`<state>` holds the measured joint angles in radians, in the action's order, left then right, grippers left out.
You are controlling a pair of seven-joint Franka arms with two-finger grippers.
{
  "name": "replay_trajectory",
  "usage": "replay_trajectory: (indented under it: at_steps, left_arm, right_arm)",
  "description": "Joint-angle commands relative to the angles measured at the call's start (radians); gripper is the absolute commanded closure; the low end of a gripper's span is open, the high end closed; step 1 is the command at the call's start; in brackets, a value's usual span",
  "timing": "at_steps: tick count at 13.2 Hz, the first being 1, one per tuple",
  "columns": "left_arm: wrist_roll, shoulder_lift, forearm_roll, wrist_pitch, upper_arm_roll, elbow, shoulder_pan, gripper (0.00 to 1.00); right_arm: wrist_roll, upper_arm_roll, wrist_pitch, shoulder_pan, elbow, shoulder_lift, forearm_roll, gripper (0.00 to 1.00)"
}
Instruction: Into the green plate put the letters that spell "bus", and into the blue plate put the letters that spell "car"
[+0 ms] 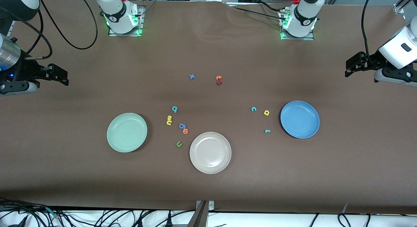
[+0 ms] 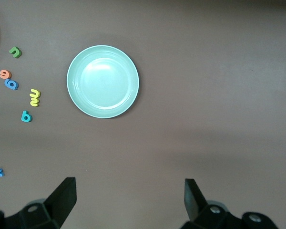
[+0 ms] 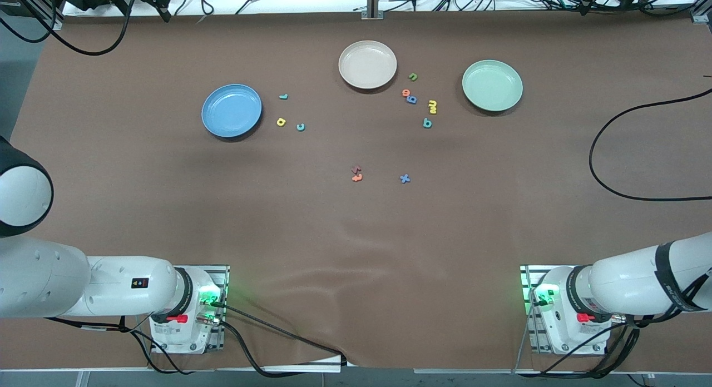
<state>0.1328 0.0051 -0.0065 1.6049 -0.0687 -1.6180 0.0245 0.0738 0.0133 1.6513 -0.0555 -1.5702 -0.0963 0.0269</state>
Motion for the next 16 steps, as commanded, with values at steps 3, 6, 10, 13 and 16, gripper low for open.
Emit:
replay_trajectory:
  at_steps: [3,6,10,13,16]
  left_arm:
    - [0.017,0.013,0.028,-0.025,-0.003,0.032,0.003,0.0]
    - [0.017,0.012,0.028,-0.026,-0.003,0.032,0.003,0.0]
    - [0.017,0.012,0.028,-0.025,-0.003,0.032,0.003,0.0]
    - [0.017,0.012,0.028,-0.026,-0.003,0.032,0.005,0.0]
    - [0.017,0.013,0.019,-0.034,-0.003,0.032,0.005,0.0]
  right_arm:
    - [-0.014,0.001,-0.027,-0.001,0.038,-0.017,0.01,0.0]
    - [-0.003,0.002,-0.025,0.0,0.038,-0.019,0.01,0.0]
    - [-0.003,0.002,-0.025,-0.001,0.038,-0.019,0.013,0.0]
    - [-0.003,0.002,-0.022,-0.001,0.039,-0.02,0.011,0.0]
    - [-0.003,0.002,-0.021,0.0,0.039,-0.023,0.013,0.0]
